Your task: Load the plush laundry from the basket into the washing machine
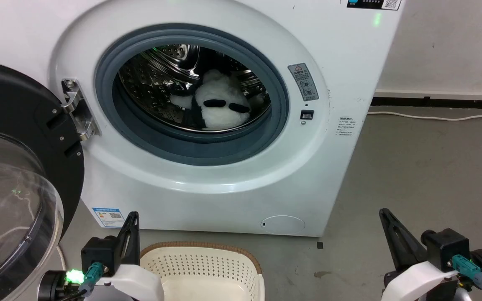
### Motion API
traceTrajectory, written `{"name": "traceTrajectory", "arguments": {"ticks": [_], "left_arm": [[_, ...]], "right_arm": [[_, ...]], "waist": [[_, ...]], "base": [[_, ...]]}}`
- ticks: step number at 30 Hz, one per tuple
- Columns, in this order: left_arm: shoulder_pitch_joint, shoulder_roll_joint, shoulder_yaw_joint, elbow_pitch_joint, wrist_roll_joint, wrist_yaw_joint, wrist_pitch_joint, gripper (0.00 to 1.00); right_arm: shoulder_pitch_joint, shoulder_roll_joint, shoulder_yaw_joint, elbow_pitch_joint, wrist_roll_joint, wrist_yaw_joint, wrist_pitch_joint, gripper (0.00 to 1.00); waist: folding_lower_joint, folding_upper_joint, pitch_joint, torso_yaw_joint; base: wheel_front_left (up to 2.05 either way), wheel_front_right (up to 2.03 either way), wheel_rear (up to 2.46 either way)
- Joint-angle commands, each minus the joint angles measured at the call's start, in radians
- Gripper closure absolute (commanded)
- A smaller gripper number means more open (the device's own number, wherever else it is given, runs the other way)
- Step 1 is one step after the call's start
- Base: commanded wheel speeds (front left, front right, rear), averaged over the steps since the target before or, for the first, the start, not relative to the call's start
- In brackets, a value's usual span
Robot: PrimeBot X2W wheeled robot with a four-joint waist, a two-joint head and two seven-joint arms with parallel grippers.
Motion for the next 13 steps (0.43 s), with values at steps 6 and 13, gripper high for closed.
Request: {"name": "traceTrajectory", "arguments": {"ticks": [6,13], "left_arm": [[-0.015,0.0,0.0,-0.005,0.002,0.002,0.0,1.0],[-0.015,0.0,0.0,-0.005,0.002,0.002,0.0,1.0]], "right_arm": [[-0.012,0.001,0.0,0.003,-0.007,-0.001,0.0,1.0],[-0.012,0.001,0.0,0.003,-0.007,-0.001,0.0,1.0]], "waist": [[0.0,-0.0001,0.0,0.0],[0.0,-0.0001,0.0,0.0]], "base": [[0.0,0.0,0.0],[0.0,0.0,0.0]]}}
